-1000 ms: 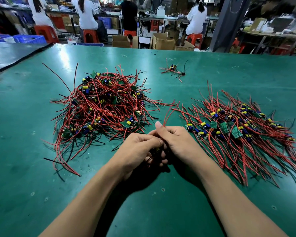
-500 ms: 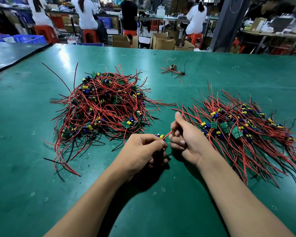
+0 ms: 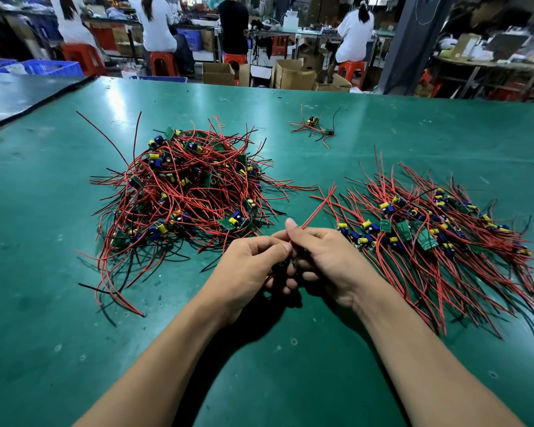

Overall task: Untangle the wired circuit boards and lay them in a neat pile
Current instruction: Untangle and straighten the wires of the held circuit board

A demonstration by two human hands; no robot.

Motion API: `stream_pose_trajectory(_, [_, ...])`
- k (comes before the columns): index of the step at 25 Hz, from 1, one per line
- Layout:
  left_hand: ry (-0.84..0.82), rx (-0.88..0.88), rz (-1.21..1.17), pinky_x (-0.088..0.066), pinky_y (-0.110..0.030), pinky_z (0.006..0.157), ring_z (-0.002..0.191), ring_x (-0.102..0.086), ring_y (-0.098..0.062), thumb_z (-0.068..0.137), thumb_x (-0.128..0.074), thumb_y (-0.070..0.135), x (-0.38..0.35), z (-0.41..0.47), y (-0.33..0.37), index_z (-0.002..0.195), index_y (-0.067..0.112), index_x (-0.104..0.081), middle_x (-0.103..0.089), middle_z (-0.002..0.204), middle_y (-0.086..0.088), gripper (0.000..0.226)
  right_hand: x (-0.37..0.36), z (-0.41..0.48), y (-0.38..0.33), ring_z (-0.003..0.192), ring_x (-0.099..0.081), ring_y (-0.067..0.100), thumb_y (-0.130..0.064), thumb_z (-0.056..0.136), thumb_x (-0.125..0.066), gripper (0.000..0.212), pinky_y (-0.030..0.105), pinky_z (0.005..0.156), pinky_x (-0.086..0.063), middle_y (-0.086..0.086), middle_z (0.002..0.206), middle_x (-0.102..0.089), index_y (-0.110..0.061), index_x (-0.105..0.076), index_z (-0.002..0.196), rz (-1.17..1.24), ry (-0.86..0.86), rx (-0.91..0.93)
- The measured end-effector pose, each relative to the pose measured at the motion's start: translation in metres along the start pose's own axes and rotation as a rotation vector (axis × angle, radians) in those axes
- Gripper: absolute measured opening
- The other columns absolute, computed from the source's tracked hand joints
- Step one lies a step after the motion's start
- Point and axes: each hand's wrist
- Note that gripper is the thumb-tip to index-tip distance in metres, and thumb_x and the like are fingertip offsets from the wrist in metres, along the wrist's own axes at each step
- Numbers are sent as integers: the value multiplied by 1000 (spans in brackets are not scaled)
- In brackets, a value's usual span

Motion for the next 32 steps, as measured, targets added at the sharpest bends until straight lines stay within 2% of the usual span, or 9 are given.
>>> stream_pose_trajectory(4, [-38,5,56,-50,-22,45,47,-60,-20,96,-56,6,1,-1,1,81,2,-64,-62,60,-9,17,4,14,0,37,-26,3,-37,101,-57,39,15,32,-19,-5,58,-36,-7,-74,83,145,138,41])
stream_pose_trajectory(7, [-70,21,112,-46,-19,43,47,-62,-18,94,-58,7,-1,-3,2,78,4,-65,-62,60,-9,17,14,22,-5,36,-21,1,-37,104,-50,43,14,30,-17,-4,64,-33,-4,-69,84,368,249,39])
stream_pose_trajectory(12, [-110,17,152,-46,-21,46,51,-61,-23,94,-59,7,-1,-2,1,78,4,-66,-62,60,-11,18,28,21,-12,30,-21,5,-35,104,-48,59,16,27,-16,-1,62,-43,-9,-65,54,750,143,-133])
stream_pose_trajectory(15, [-100,21,158,-45,-20,46,51,-62,-23,94,-59,7,0,-2,1,78,4,-66,-62,60,-11,17,31,20,-12,31,-21,4,-37,103,-51,57,14,28,-14,-4,58,-43,-10,-67,55,710,99,-147])
stream_pose_trajectory(19, [-21,50,60,-49,-21,45,49,-62,-23,94,-58,8,-1,-1,1,80,3,-66,-63,62,-12,17,22,18,-5,37,-23,1,-50,93,-57,45,13,30,-19,-6,61,-41,-9,-74,91,393,42,-17])
stream_pose_trajectory(23, [-3,51,6,-52,-24,46,48,-61,-22,97,-55,8,-2,0,1,90,-4,-65,-67,70,-19,16,7,13,8,34,-36,4,-35,95,-64,27,15,32,-29,-3,52,-50,-10,-74,94,109,-51,39])
stream_pose_trajectory(25, [-20,49,42,-51,-24,45,48,-61,-22,95,-56,6,0,-2,3,83,-1,-66,-65,64,-17,17,6,16,8,35,-27,3,-30,99,-61,27,15,32,-24,-6,48,-36,-9,-75,88,117,53,82])
stream_pose_trajectory(27, [-58,59,85,-49,-22,44,48,-61,-23,94,-58,6,1,-3,6,78,1,-67,-62,60,-14,19,12,21,5,39,-21,4,-29,100,-59,31,15,32,-20,-7,53,-28,-9,-75,83,159,197,124])
stream_pose_trajectory(32, [-134,91,167,-44,-19,43,49,-62,-21,93,-60,10,2,-5,9,70,8,-67,-62,59,-10,24,20,25,2,37,-21,3,-36,100,-59,40,16,31,-19,-8,54,-36,-6,-69,76,337,349,155])
Point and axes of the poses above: each hand's wrist, its own z-axis towards the middle knuckle, its own x-axis out of the back of the hand, y = z × x
